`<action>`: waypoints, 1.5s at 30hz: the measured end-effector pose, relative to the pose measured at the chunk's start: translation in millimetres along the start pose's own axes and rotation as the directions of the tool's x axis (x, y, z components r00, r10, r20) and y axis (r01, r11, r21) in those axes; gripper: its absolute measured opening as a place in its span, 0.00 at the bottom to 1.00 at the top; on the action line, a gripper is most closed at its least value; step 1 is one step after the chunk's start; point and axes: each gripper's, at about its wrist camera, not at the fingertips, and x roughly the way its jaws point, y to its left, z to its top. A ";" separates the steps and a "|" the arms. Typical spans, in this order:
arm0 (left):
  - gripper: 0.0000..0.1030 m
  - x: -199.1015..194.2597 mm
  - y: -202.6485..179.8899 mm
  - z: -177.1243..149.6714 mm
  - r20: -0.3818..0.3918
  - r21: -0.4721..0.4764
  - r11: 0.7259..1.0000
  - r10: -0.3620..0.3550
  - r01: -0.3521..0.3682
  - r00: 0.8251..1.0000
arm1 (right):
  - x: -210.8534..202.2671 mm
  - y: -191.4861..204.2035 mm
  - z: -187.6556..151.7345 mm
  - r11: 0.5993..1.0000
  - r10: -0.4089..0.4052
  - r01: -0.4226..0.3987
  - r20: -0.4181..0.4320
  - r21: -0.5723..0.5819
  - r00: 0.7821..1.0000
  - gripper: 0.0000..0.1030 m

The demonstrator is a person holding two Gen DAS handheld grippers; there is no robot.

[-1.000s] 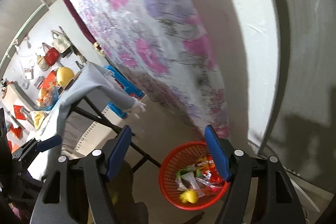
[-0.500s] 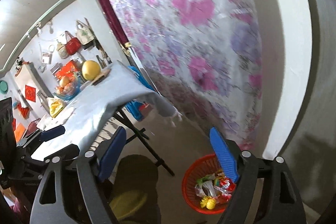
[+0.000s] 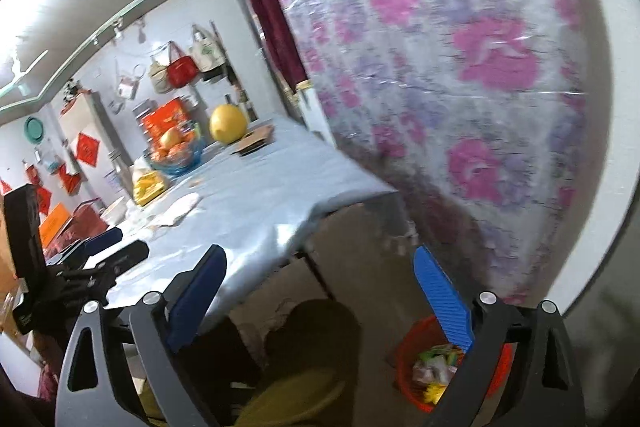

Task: Collect trash
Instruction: 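Move both tools back over the table toward the tissue and plastic cup, then grasp the white tissue with the right tool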

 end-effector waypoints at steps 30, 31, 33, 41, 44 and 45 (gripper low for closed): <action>0.93 88.4 313.7 28.8 -0.226 -0.202 0.896 0.350 -0.395 0.909 | 215.1 222.6 35.1 0.937 0.229 -0.290 -0.282 -0.196 0.932 0.94; 0.93 93.4 314.2 28.1 -0.230 -0.196 0.898 0.348 -0.393 0.909 | 222.1 228.0 37.5 0.935 0.224 -0.289 -0.289 -0.207 0.931 0.94; 0.93 105.7 319.1 20.7 -0.254 -0.194 0.901 0.337 -0.389 0.907 | 239.2 240.5 41.1 0.929 0.215 -0.291 -0.306 -0.229 0.927 0.94; 0.93 114.0 336.0 6.4 -0.324 -0.233 0.872 0.349 -0.432 0.879 | 300.2 276.8 46.9 0.918 0.160 -0.282 -0.391 -0.279 0.907 0.94; 0.93 116.7 334.6 5.1 -0.332 -0.216 0.870 0.362 -0.444 0.871 | 324.7 288.6 46.9 0.914 0.123 -0.270 -0.426 -0.303 0.896 0.94; 0.93 118.0 334.2 4.9 -0.335 -0.206 0.869 0.369 -0.449 0.867 | 329.9 290.0 46.0 0.915 0.116 -0.266 -0.432 -0.305 0.895 0.94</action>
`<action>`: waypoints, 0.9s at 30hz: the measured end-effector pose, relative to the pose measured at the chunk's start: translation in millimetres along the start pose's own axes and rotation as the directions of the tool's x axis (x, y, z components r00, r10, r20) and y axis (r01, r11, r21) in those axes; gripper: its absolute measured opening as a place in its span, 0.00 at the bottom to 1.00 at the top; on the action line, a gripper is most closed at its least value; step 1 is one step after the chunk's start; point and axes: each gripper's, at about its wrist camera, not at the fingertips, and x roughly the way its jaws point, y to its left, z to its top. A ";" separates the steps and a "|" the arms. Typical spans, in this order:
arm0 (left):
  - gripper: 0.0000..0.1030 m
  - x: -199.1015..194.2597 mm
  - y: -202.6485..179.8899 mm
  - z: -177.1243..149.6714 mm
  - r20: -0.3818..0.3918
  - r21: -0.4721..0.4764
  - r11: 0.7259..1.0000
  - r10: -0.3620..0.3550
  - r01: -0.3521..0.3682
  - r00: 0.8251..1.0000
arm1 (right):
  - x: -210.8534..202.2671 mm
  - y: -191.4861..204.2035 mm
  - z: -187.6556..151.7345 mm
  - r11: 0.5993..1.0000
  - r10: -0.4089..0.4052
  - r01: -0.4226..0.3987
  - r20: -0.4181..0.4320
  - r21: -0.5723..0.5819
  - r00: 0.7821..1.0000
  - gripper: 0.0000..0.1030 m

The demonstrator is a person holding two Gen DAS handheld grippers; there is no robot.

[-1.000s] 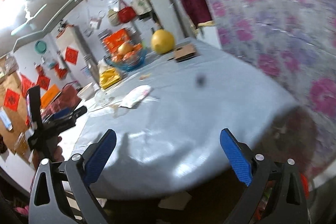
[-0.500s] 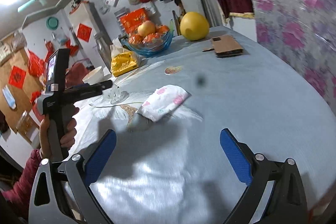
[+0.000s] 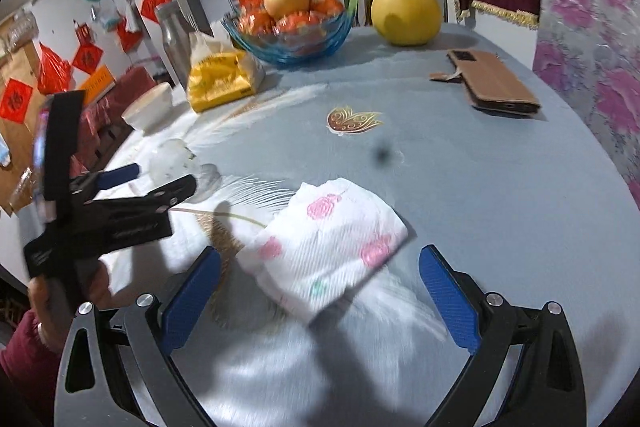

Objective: Collect trash

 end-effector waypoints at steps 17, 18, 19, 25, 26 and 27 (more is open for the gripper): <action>0.90 6.7 8.5 5.1 0.001 -0.048 0.998 -0.045 0.045 0.999 | 20.5 -3.7 4.7 0.999 0.030 -0.031 -0.009 -0.017 0.999 0.12; 0.87 5.5 8.1 5.5 0.011 -0.046 0.998 -0.045 0.045 0.999 | 19.9 -9.6 4.0 0.999 0.049 -0.049 -0.009 0.012 0.999 0.12; 0.79 5.4 7.9 5.5 0.013 -0.043 0.998 -0.045 0.045 0.999 | 20.5 -13.8 3.9 0.997 0.064 -0.064 -0.011 0.036 0.998 0.12; 0.49 12.7 6.8 6.2 -0.013 -0.035 0.997 -0.066 0.066 0.998 | 16.8 -14.0 4.2 0.998 0.056 -0.057 0.013 0.038 0.998 0.14; 0.41 13.0 7.8 6.3 -0.013 -0.037 0.997 -0.070 0.069 0.997 | 17.5 -14.4 4.5 0.998 0.057 -0.057 0.011 0.039 0.998 0.14; 0.37 13.5 8.7 6.2 -0.014 -0.039 0.997 -0.074 0.073 0.997 | 18.0 -15.3 4.6 0.997 0.057 -0.057 0.009 0.044 0.998 0.14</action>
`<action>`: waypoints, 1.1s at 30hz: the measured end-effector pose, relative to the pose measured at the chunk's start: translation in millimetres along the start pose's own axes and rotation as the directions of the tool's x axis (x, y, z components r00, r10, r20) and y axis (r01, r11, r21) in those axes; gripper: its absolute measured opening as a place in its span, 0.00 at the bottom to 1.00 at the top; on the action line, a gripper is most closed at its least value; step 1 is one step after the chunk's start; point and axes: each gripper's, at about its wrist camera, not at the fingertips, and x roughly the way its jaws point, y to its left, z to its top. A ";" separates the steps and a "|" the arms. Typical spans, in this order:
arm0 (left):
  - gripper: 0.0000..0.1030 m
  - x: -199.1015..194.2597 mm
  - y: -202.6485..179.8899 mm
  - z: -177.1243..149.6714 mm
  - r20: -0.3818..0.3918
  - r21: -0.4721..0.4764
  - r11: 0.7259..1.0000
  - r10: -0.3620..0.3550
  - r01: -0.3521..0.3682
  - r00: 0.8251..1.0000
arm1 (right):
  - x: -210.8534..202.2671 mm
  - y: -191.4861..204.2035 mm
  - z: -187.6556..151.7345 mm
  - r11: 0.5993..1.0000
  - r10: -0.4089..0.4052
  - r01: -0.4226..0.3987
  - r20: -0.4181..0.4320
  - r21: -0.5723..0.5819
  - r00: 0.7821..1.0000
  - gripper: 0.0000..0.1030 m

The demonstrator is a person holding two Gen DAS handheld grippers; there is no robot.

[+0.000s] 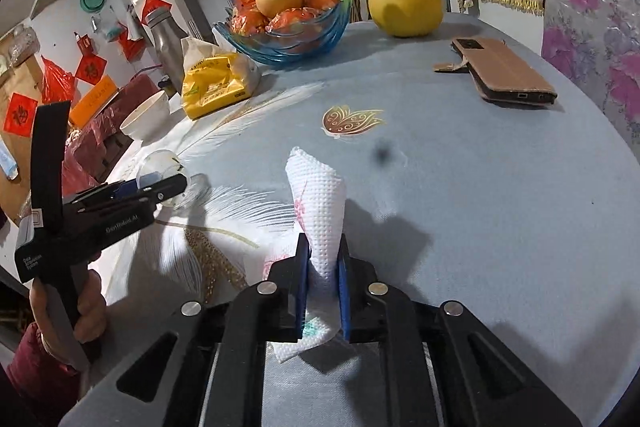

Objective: Collect trash

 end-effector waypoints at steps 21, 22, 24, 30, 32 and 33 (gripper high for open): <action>0.32 -95.6 -30.9 -49.1 0.195 0.017 0.999 -0.042 0.039 0.980 | -81.9 10.0 -53.3 1.000 0.007 -0.009 0.124 0.015 0.992 0.12; 0.32 -100.3 -34.4 -56.2 0.198 0.017 0.999 -0.045 0.042 0.979 | -91.4 10.0 -56.8 1.000 0.006 -0.008 0.140 0.015 0.990 0.12; 0.32 -107.4 -39.0 -65.0 0.206 0.017 0.999 -0.041 0.039 0.978 | -107.8 8.0 -63.0 1.000 0.008 -0.011 0.164 0.020 0.987 0.12; 0.32 -137.4 -43.4 -82.6 0.227 -0.017 0.995 -0.093 0.099 0.969 | -159.3 -0.4 -84.9 0.999 0.005 -0.017 0.245 0.047 0.970 0.12; 0.32 -148.0 -47.3 -87.1 0.239 -0.015 0.994 -0.100 0.106 0.966 | -173.6 -3.6 -90.8 0.998 0.000 -0.014 0.266 0.053 0.964 0.12; 0.32 -154.5 -50.0 -90.1 0.248 -0.014 0.994 -0.105 0.112 0.963 | -183.4 -5.7 -95.4 0.998 -0.004 -0.012 0.279 0.056 0.960 0.12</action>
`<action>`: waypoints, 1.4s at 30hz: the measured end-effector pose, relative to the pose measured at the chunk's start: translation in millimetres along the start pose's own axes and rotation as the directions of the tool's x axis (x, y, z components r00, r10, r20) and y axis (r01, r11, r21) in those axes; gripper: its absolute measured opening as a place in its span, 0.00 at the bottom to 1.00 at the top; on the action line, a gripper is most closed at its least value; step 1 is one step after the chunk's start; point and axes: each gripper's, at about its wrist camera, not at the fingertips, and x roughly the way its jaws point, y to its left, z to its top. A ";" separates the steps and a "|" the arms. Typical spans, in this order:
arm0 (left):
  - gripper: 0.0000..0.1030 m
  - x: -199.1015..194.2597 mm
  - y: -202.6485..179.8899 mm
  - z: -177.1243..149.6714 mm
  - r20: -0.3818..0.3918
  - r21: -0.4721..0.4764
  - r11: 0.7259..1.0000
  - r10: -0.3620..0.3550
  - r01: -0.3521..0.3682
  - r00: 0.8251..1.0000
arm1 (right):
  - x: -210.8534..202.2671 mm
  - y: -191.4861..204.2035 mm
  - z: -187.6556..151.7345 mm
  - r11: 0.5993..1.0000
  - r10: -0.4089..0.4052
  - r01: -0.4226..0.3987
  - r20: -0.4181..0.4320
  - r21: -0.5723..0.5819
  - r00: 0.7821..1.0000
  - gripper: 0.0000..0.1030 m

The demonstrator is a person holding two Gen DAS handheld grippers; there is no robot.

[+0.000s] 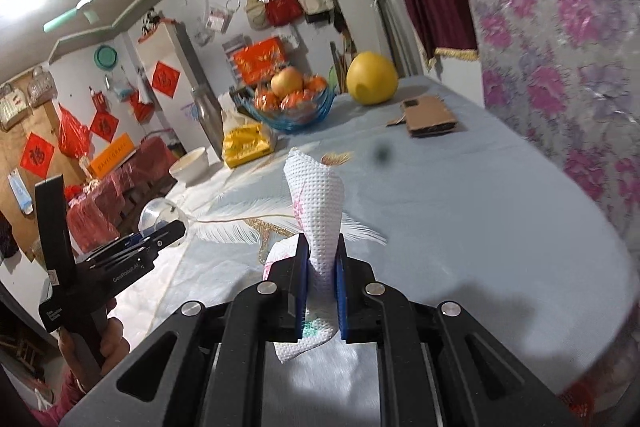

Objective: Collect trash

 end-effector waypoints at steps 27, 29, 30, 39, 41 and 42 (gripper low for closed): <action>0.71 26.6 -97.4 -23.9 -0.121 0.129 0.981 -0.127 0.142 0.985 | -113.9 -58.8 -43.5 0.995 -0.042 0.027 0.156 0.099 0.987 0.12; 0.79 31.9 -114.0 -22.8 -0.104 0.168 0.977 -0.116 0.133 0.988 | -114.4 -61.4 -45.0 0.994 -0.044 0.028 0.155 0.103 0.987 0.12; 0.80 34.8 -119.6 -21.6 -0.098 0.182 0.975 -0.109 0.126 0.989 | -115.1 -63.0 -46.5 0.994 -0.046 0.030 0.156 0.104 0.987 0.12; 0.91 68.4 -123.4 -18.2 -0.121 0.151 0.983 -0.091 0.109 0.989 | -107.4 -74.4 -56.2 0.992 -0.038 0.020 0.144 0.124 0.989 0.13; 0.92 73.9 -123.9 -21.9 -0.145 0.145 0.982 -0.103 0.124 0.984 | -102.8 -76.3 -56.5 0.991 -0.035 0.017 0.133 0.131 0.990 0.14; 0.92 74.8 -126.0 -22.8 -0.151 0.156 0.980 -0.100 0.124 0.983 | -99.4 -78.1 -57.5 0.990 -0.029 0.012 0.125 0.137 0.992 0.14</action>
